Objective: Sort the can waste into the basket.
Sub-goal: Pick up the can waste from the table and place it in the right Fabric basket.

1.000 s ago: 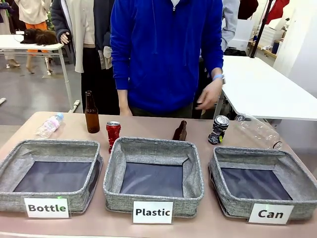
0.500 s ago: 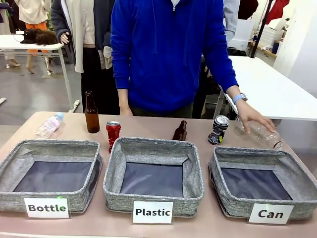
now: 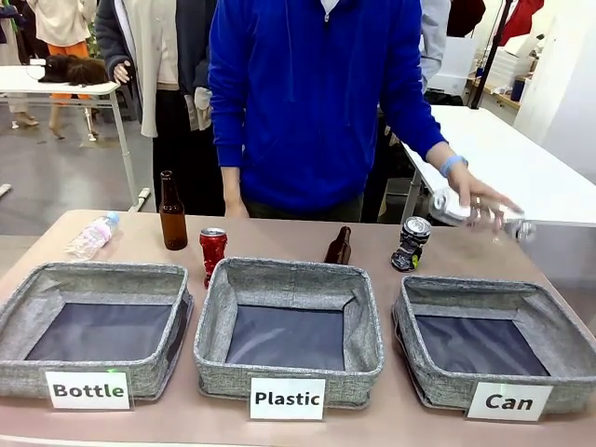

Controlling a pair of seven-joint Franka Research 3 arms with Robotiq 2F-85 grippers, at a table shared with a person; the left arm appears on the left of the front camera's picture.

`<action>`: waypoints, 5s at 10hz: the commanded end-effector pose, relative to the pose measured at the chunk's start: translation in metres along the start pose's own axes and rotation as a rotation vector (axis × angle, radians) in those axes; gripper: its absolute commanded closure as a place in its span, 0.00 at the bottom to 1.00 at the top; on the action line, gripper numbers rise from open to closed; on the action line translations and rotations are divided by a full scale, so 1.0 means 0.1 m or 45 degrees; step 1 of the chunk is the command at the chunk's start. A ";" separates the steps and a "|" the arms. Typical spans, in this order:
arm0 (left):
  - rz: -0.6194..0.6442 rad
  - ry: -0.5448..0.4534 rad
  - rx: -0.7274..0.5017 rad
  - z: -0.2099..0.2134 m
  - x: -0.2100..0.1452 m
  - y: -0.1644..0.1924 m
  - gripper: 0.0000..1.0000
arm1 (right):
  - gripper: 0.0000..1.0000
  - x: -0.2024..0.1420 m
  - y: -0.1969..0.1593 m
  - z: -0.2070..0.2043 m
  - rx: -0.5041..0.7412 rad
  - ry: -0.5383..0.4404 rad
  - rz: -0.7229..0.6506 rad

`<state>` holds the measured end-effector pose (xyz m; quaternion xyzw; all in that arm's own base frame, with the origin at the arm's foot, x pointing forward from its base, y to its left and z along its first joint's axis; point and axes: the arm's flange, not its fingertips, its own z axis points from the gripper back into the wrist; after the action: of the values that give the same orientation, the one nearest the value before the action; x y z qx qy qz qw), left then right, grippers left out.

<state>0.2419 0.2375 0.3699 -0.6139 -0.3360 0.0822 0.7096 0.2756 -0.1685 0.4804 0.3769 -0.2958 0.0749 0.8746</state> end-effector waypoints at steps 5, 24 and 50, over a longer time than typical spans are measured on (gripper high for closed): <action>-0.037 -0.015 -0.026 0.02 -0.01 0.00 0.00 | 0.00 -0.13 0.34 -0.69 -0.054 0.213 0.385; -0.037 -0.015 -0.026 0.02 -0.01 0.00 0.00 | 0.00 0.24 0.20 -1.32 -0.168 0.209 0.460; -0.037 -0.015 -0.026 0.02 -0.01 0.00 0.00 | 0.00 1.59 -1.66 -3.51 0.393 0.319 1.178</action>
<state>0.2419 0.2414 0.3687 -0.6137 -0.3371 0.0812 0.7093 0.6179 -0.0537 0.2807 0.3200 -0.2974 0.5430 0.7171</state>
